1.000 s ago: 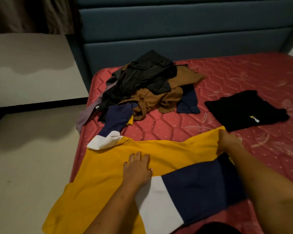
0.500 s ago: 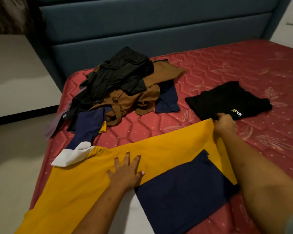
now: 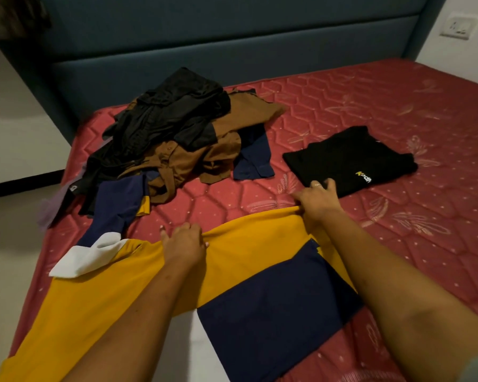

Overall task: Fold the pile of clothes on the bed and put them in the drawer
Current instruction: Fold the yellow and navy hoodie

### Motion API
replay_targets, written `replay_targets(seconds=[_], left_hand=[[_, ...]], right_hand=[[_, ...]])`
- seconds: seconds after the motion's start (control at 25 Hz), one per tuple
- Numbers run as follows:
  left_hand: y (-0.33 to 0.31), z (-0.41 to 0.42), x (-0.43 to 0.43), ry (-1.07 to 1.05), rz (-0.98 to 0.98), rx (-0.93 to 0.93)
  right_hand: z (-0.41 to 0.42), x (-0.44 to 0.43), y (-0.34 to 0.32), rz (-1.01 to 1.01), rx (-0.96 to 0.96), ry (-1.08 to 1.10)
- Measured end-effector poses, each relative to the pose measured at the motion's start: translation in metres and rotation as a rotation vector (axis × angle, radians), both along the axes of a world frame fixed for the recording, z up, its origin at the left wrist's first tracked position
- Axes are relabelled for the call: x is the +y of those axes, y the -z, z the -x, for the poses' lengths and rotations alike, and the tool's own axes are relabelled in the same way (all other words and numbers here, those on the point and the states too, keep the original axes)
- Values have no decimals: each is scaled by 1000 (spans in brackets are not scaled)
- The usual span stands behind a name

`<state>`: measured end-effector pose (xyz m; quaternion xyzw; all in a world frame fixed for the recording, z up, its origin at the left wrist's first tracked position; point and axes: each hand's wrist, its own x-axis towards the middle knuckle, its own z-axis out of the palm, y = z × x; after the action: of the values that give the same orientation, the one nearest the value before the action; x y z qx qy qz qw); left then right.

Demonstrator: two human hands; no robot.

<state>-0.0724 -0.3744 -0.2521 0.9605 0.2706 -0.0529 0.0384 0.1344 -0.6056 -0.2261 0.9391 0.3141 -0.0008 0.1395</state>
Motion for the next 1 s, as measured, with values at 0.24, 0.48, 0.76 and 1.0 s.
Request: replay_targets(seconds=[0.24, 0.48, 0.76, 1.0], left_hand=[[-7, 44, -13, 194, 8, -400], [-2, 99, -61, 391, -132, -316], [3, 113, -92, 335, -109, -177], [3, 92, -122, 358, 136, -17]], right_hand=[[41, -52, 10, -252, -238, 20], [87, -95, 35, -231, -209, 118], [109, -92, 5, -193, -120, 442], [159, -22, 12, -472, 151, 59]])
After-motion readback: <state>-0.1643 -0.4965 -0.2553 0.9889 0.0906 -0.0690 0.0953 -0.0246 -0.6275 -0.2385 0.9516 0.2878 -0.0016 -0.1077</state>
